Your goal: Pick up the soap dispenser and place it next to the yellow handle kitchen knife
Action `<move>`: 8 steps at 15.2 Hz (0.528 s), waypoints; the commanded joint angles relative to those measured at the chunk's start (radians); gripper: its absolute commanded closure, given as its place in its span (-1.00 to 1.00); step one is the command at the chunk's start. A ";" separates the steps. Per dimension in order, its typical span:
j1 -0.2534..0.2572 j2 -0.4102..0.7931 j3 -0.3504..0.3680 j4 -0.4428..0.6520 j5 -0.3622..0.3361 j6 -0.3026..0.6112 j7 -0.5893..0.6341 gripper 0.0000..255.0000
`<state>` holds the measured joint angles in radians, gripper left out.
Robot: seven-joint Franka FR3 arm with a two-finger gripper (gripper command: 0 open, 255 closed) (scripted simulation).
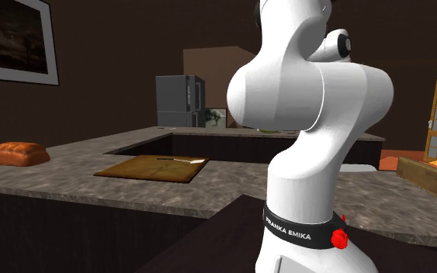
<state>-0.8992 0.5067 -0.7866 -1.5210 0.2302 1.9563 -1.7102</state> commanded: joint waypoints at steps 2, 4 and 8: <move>-0.002 0.013 0.007 -0.025 0.010 0.036 -0.004 1.00; -0.003 0.020 0.011 -0.042 0.016 0.059 -0.006 1.00; -0.005 0.037 0.020 -0.073 0.029 0.103 -0.011 1.00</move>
<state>-0.9015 0.5365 -0.7699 -1.5948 0.2545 2.0529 -1.7201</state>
